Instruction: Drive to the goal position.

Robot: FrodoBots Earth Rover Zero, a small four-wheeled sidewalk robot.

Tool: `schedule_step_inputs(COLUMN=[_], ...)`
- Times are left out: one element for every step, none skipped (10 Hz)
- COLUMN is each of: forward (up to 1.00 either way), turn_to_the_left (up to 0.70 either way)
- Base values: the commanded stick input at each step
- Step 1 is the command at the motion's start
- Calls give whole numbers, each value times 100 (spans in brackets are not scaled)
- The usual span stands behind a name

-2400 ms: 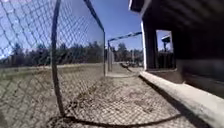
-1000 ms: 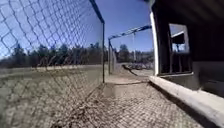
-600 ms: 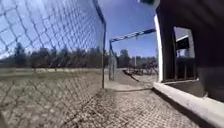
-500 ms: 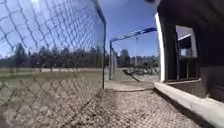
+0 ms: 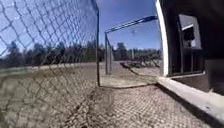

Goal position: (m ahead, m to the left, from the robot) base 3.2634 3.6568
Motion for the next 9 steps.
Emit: schedule_step_inputs(forward=[70,70,70,70,70,70,70,70,70], turn_to_the_left=[0,1,2,3,3,3,3,3,3])
